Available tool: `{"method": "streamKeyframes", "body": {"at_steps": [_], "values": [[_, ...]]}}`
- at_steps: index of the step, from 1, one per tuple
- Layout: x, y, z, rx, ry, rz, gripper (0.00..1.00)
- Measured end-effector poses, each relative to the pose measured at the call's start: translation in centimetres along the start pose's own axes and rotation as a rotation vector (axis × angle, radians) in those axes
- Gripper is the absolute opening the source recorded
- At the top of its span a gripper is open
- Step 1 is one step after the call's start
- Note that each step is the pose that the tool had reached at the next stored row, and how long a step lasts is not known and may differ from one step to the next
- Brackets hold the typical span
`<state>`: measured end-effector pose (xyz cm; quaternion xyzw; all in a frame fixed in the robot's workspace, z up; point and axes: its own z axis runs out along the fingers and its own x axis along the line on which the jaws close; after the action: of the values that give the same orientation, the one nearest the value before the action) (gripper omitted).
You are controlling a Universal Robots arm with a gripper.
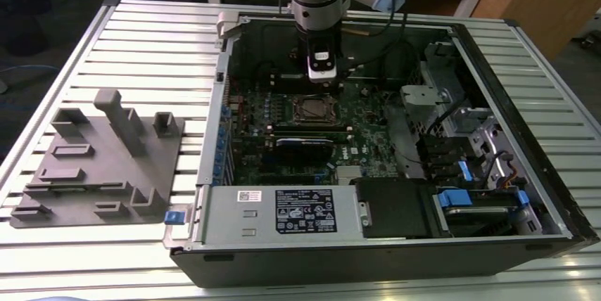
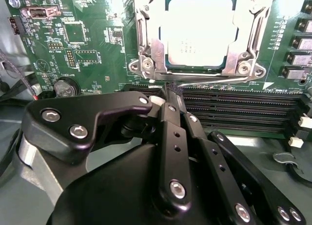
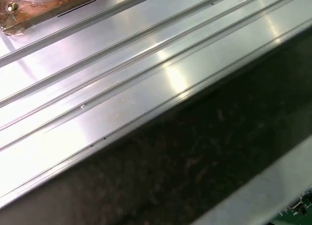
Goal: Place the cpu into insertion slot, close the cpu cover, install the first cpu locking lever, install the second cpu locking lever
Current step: 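Install the first cpu locking lever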
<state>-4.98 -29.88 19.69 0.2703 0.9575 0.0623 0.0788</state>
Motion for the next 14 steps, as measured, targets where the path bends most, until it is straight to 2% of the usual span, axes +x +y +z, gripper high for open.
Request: {"method": "streamKeyframes", "body": {"at_steps": [3,6,11,14], "values": [[0.00,0.01,0.01,0.0005,-0.0003,0.000,0.11],[0.00,0.01,0.01,0.0146,-0.0088,-0.003,0.11],[-0.01,0.01,0.01,0.0335,-0.0203,-0.007,0.11],[-0.01,0.00,0.03,0.0373,-0.0224,-0.008,0.11]]}}
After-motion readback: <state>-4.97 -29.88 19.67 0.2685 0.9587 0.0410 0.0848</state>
